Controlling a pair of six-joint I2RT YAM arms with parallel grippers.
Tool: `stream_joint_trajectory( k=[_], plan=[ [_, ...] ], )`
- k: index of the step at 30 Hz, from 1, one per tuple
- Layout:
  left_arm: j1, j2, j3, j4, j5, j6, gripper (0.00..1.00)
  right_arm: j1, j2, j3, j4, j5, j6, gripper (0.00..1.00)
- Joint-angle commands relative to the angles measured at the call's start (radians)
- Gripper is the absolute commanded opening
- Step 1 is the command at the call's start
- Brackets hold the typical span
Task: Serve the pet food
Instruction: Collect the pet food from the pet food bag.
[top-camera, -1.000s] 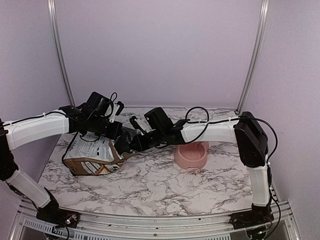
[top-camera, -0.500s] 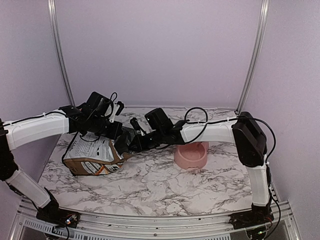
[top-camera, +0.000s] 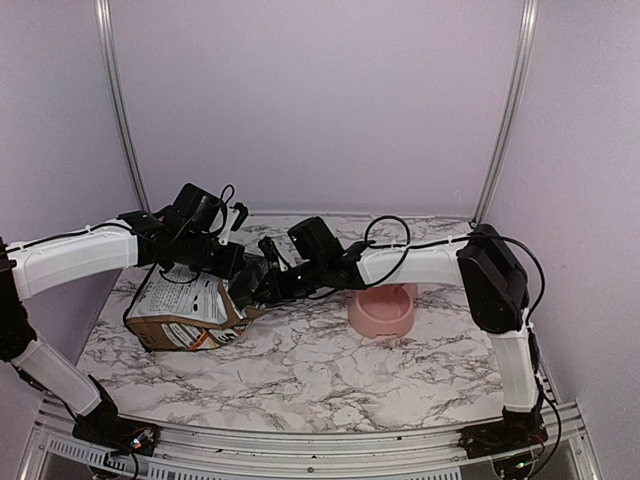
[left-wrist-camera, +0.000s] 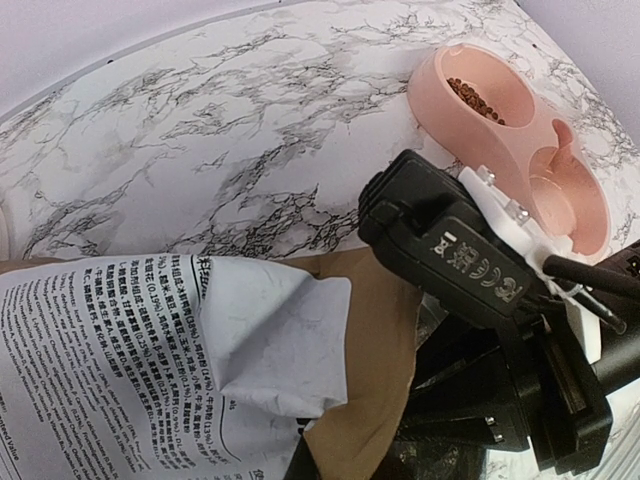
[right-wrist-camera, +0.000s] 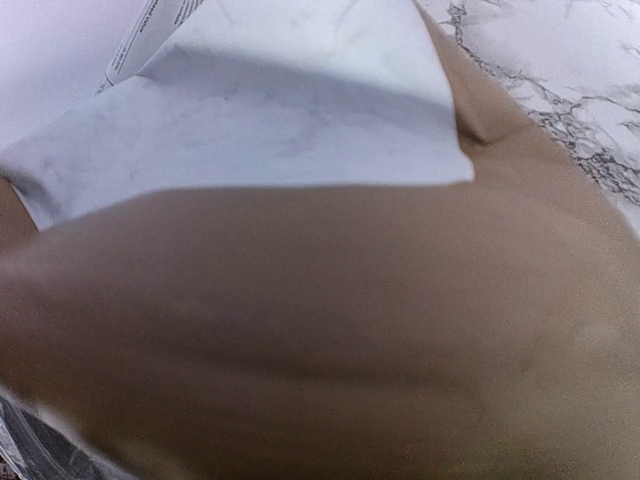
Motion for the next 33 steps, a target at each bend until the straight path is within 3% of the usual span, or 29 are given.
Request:
stream_joint_trajectory(
  k=[1, 18, 26, 33],
  plan=[
    [0.008, -0.046, -0.012, 0.003, -0.009, 0.001, 0.00, 0.005, 0.017, 0.045, 0.049, -0.048, 0.034, 0.00],
    [-0.003, -0.074, -0.029, -0.004, 0.012, 0.007, 0.00, -0.003, 0.065, 0.046, 0.191, -0.137, 0.162, 0.00],
    [-0.079, -0.070, -0.036, -0.035, -0.036, 0.038, 0.00, -0.011, 0.064, -0.002, 0.319, -0.191, 0.227, 0.00],
    [-0.098, -0.055, -0.013, -0.055, -0.036, 0.046, 0.00, -0.031, 0.020, -0.048, 0.333, -0.190, 0.216, 0.00]
  ],
)
